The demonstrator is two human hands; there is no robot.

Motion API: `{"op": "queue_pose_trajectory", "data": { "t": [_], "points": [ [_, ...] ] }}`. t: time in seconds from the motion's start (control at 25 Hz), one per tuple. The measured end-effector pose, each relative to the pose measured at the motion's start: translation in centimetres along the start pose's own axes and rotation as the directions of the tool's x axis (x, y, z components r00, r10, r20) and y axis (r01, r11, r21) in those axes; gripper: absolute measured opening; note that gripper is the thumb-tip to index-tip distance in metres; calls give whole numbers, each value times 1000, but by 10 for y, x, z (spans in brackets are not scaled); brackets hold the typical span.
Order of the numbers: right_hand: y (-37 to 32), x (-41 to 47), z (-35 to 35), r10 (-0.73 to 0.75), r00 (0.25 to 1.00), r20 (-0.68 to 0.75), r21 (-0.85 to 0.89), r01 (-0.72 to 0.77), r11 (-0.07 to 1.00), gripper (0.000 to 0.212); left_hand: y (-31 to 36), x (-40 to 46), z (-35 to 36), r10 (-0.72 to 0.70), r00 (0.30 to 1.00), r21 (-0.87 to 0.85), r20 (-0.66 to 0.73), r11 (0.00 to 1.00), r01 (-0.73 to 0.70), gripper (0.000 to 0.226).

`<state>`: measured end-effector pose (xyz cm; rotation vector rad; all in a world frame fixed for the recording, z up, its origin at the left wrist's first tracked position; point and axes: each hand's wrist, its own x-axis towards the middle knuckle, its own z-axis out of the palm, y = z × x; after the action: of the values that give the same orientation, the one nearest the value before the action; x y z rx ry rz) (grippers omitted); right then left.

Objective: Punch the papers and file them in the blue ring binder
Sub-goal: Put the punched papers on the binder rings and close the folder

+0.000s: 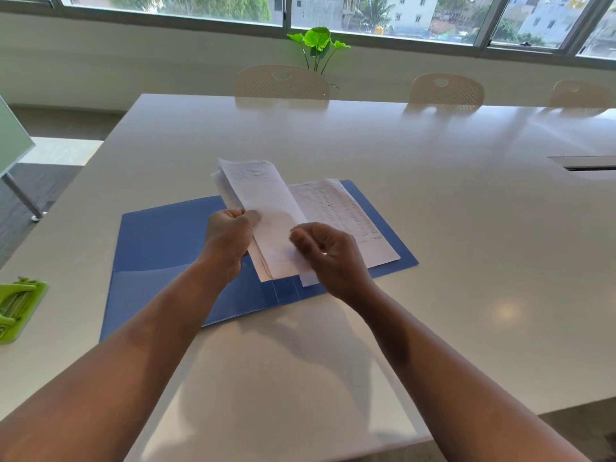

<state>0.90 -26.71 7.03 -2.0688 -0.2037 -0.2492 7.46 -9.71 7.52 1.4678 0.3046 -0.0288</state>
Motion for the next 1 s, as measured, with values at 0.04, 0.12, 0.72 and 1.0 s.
{"op": "queue_pose_trajectory", "data": {
  "t": [0.04, 0.12, 0.72, 1.0],
  "points": [
    [7, 2, -4, 43, 998, -52, 7, -43, 999, 29, -2, 1, -1, -1, 1000, -5, 3, 1000, 1, 18],
    [25, 8, -15, 139, 976, -167, -100, -157, 982, 28, -3, 3, -2, 0, 1000, -21, 4, 1000, 0, 15],
    [111, 19, -82, 531, 792, -302, -564, -597, 571, 64, -12, 15, -5, -17, 1000, -63, 26, 998, 18, 7],
    [105, 24, -79, 561, 776, -289, -201, -622, 757, 51, -11, 14, -5, -25, 1000, -42, 16, 999, 25, 8]
  ]
}}
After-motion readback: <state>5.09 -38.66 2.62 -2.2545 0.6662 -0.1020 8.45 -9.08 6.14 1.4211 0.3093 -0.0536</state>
